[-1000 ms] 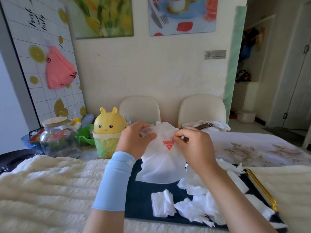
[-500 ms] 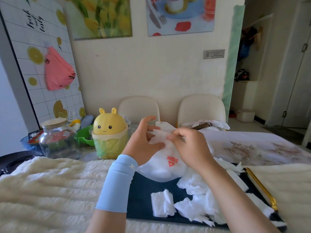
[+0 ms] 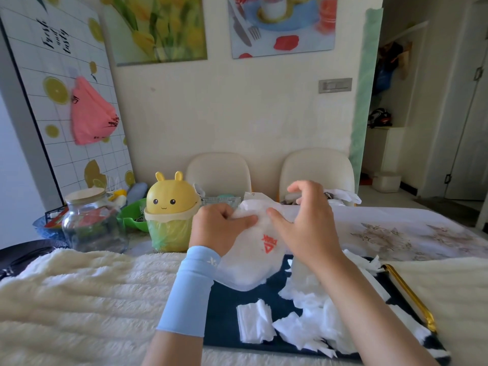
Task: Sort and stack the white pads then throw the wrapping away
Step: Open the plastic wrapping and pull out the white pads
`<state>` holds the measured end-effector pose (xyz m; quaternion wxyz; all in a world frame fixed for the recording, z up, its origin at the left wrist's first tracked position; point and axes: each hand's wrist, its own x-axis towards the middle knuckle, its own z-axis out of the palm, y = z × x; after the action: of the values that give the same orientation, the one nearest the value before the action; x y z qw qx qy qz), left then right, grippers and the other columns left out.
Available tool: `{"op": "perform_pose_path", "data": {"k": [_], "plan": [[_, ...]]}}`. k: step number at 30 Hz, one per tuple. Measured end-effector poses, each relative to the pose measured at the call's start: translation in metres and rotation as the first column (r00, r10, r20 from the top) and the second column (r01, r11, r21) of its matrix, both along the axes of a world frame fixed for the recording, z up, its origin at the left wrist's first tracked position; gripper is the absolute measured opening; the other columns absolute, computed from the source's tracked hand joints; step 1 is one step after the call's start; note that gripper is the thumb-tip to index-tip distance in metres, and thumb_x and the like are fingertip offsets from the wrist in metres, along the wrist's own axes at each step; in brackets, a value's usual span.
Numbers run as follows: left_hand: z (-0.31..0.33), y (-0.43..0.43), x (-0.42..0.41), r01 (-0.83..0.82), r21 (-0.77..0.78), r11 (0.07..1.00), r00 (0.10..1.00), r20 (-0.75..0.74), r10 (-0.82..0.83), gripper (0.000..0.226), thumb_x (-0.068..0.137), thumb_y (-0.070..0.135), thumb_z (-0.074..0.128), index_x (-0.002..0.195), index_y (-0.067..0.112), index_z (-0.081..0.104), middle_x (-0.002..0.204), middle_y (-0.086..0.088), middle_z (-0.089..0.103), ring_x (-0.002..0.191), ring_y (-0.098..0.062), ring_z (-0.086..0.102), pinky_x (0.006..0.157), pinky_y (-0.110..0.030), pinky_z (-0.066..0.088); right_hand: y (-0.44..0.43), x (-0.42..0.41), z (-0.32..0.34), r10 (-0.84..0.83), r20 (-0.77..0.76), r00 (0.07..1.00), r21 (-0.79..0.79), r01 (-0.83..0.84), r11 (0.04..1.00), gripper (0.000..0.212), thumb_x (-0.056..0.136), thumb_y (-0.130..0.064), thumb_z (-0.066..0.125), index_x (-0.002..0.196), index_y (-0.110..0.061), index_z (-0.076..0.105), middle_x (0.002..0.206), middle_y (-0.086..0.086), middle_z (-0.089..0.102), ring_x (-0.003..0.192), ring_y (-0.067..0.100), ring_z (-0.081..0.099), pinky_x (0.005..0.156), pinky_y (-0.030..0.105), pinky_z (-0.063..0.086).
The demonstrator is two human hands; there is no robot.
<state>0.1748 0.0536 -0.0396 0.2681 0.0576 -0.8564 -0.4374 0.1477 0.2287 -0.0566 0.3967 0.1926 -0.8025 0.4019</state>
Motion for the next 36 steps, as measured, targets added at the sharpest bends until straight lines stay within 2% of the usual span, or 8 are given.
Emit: {"op": "perform_pose_path", "data": {"k": [5, 9, 15, 19, 22, 26, 31, 36], "plan": [[-0.004, -0.009, -0.001, 0.001, -0.112, 0.994, 0.993, 0.115, 0.012, 0.047, 0.099, 0.037, 0.052, 0.060, 0.012, 0.043, 0.057, -0.001, 0.043, 0.053, -0.017, 0.038, 0.053, -0.029, 0.032, 0.001, 0.006, 0.005, -0.105, 0.267, 0.958, 0.255, 0.035, 0.966, 0.033, 0.079, -0.060, 0.069, 0.075, -0.028, 0.061, 0.086, -0.013, 0.059, 0.080, 0.011, 0.058, 0.068, 0.028, 0.041], [-0.008, -0.011, -0.004, 0.055, -0.166, 0.985, 0.978, 0.206, -0.020, 0.039, 0.104, 0.025, 0.042, 0.066, 0.017, 0.042, 0.064, 0.002, 0.042, 0.057, -0.011, 0.038, 0.052, -0.023, 0.030, -0.003, 0.006, -0.003, -0.095, 0.430, 0.898, 0.272, -0.029, 0.962, 0.048, 0.088, -0.056, 0.066, 0.129, -0.032, 0.060, 0.119, -0.016, 0.063, 0.110, 0.011, 0.060, 0.087, 0.029, 0.045], [-0.015, -0.012, -0.006, -0.055, 0.083, 0.995, 0.997, 0.065, 0.049, 0.034, 0.083, 0.022, 0.075, 0.103, 0.018, 0.047, 0.095, 0.006, 0.050, 0.084, -0.018, 0.050, 0.074, -0.026, 0.040, -0.001, 0.004, -0.004, -0.079, 0.398, 0.914, 0.155, 0.018, 0.988, 0.011, 0.086, -0.040, 0.077, 0.084, -0.030, 0.077, 0.088, -0.016, 0.072, 0.075, 0.004, 0.059, 0.060, 0.014, 0.038], [-0.004, -0.011, 0.004, -0.176, -0.222, 0.959, 0.916, -0.394, 0.077, 0.035, 0.075, 0.008, 0.077, 0.087, 0.018, 0.045, 0.088, 0.007, 0.045, 0.078, -0.011, 0.042, 0.070, -0.018, 0.036, -0.002, 0.005, -0.002, -0.071, 0.359, 0.931, 0.109, 0.033, 0.993, 0.017, 0.084, -0.040, 0.078, 0.074, -0.030, 0.068, 0.080, -0.018, 0.068, 0.074, 0.005, 0.058, 0.066, 0.024, 0.043], [0.003, -0.008, 0.006, 0.085, -0.389, 0.917, 0.939, -0.278, -0.205, 0.018, 0.078, 0.014, 0.077, 0.082, 0.023, 0.062, 0.079, 0.014, 0.058, 0.076, -0.007, 0.053, 0.069, -0.011, 0.041, -0.001, 0.001, -0.004, -0.010, 0.316, 0.949, 0.101, -0.023, 0.995, 0.009, 0.090, -0.033, 0.073, 0.085, -0.027, 0.074, 0.089, -0.018, 0.066, 0.080, 0.009, 0.059, 0.072, 0.026, 0.042], [-0.007, 0.004, 0.000, 0.188, -0.478, 0.858, 0.958, -0.104, -0.268, 0.024, 0.086, 0.028, 0.074, 0.110, 0.031, 0.073, 0.115, 0.013, 0.060, 0.106, -0.005, 0.050, 0.094, -0.014, 0.035, -0.001, -0.006, -0.011, 0.063, 0.195, 0.979, 0.110, -0.086, 0.990, 0.016, 0.099, -0.022, 0.060, 0.092, -0.016, 0.074, 0.089, -0.009, 0.064, 0.083, 0.013, 0.058, 0.071, 0.027, 0.039], [-0.011, 0.007, -0.006, 0.092, -0.444, 0.891, 0.962, -0.191, -0.195, 0.007, 0.085, 0.021, 0.074, 0.086, 0.026, 0.079, 0.086, 0.008, 0.070, 0.074, -0.010, 0.059, 0.076, -0.028, 0.050, -0.004, -0.007, -0.011, 0.101, 0.142, 0.985, 0.107, -0.116, 0.987, 0.012, 0.095, -0.020, 0.065, 0.107, -0.019, 0.067, 0.101, -0.008, 0.062, 0.081, 0.012, 0.060, 0.072, 0.022, 0.040], [-0.007, 0.001, 0.000, 0.099, -0.397, 0.913, 0.981, -0.115, -0.156, 0.018, 0.075, 0.026, 0.083, 0.071, 0.030, 0.066, 0.073, 0.016, 0.062, 0.067, 0.003, 0.054, 0.065, -0.007, 0.041, -0.002, -0.003, -0.010, 0.038, 0.307, 0.951, 0.176, -0.096, 0.980, 0.027, 0.079, -0.045, 0.081, 0.097, -0.030, 0.067, 0.102, -0.018, 0.060, 0.074, 0.000, 0.051, 0.070, 0.024, 0.043]]}}
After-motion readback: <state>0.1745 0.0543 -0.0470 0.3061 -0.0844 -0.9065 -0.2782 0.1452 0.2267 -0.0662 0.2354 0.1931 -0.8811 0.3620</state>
